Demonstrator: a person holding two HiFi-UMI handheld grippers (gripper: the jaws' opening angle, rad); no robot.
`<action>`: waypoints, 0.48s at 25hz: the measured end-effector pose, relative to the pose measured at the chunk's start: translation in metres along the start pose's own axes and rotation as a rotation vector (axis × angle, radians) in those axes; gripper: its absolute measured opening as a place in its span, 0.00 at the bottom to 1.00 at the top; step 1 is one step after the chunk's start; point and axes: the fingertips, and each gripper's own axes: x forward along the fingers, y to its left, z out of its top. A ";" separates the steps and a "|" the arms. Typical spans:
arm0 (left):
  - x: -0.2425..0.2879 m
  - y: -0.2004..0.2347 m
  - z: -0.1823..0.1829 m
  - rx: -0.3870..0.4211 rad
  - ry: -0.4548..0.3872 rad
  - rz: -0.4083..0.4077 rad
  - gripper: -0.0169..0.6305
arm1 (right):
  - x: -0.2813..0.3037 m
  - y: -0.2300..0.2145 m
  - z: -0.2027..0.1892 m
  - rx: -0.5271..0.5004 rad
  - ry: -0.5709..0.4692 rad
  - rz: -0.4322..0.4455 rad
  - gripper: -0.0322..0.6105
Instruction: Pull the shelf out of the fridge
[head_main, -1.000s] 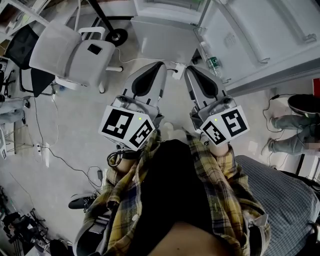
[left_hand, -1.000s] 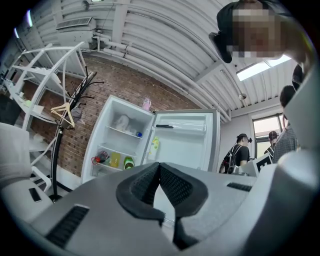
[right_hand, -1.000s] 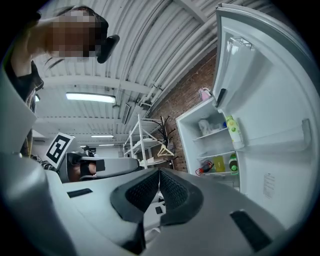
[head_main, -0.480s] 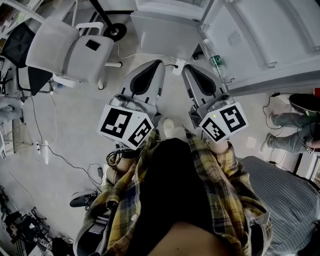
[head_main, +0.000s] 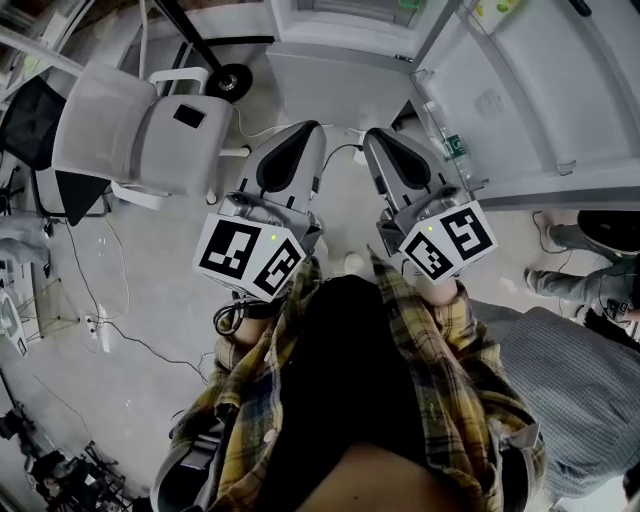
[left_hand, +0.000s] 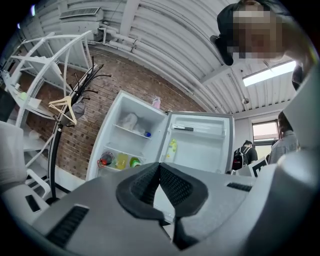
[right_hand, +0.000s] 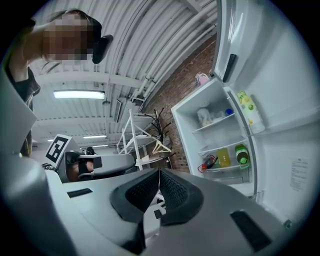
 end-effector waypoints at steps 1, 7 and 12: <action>0.002 0.009 0.004 0.002 -0.002 -0.007 0.03 | 0.009 -0.001 0.001 -0.002 -0.005 -0.010 0.08; 0.004 0.055 0.020 0.006 0.008 -0.045 0.03 | 0.050 -0.003 0.001 -0.003 -0.014 -0.069 0.08; 0.005 0.082 0.023 -0.012 0.029 -0.084 0.03 | 0.072 0.000 -0.008 0.012 0.004 -0.117 0.08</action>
